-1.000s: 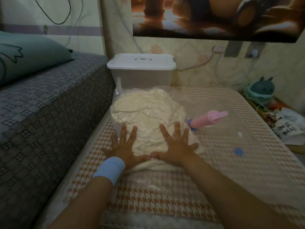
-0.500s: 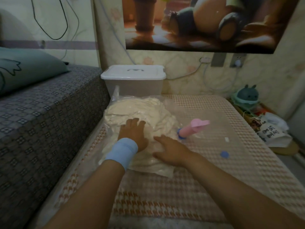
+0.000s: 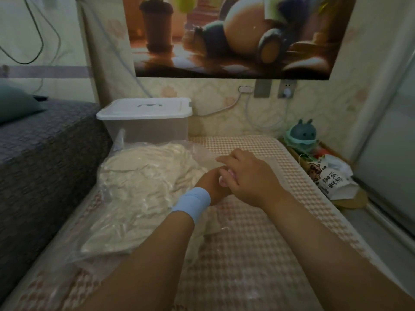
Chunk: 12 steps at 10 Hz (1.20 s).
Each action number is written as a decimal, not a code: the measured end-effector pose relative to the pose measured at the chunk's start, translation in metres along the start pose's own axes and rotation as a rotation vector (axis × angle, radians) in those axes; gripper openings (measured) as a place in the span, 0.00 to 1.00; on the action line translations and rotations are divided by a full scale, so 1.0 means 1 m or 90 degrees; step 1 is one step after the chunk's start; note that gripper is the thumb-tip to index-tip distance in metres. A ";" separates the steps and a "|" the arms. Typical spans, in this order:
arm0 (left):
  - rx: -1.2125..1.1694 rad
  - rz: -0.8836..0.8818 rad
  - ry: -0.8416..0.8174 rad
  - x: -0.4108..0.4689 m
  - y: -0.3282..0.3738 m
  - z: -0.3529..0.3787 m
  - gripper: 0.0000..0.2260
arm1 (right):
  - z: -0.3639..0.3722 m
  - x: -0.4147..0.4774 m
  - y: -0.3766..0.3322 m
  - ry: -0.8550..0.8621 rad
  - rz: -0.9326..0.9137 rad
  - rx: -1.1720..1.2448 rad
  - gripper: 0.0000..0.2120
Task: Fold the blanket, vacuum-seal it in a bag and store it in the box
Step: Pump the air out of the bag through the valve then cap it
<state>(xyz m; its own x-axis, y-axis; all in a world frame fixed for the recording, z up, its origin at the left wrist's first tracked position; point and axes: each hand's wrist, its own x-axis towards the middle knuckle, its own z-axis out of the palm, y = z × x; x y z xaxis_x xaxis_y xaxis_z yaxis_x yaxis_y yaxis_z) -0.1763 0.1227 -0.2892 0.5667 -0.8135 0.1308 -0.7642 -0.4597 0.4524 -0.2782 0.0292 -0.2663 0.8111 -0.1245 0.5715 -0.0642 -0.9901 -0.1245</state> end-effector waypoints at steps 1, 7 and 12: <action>-0.016 -0.014 0.038 0.000 -0.003 0.008 0.18 | 0.009 0.001 0.005 0.006 -0.022 0.025 0.23; -0.306 -0.052 0.061 -0.010 -0.004 0.010 0.17 | -0.051 0.026 -0.029 0.329 0.017 -0.006 0.16; -0.342 -0.043 0.066 -0.004 -0.011 0.016 0.18 | -0.034 0.026 -0.027 0.388 0.049 -0.008 0.15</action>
<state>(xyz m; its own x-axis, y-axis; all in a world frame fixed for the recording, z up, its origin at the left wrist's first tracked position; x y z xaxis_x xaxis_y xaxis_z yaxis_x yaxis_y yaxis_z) -0.1751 0.1250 -0.3092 0.6574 -0.7364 0.1597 -0.4758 -0.2414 0.8458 -0.2751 0.0500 -0.2206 0.3252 -0.2063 0.9229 -0.1199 -0.9770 -0.1761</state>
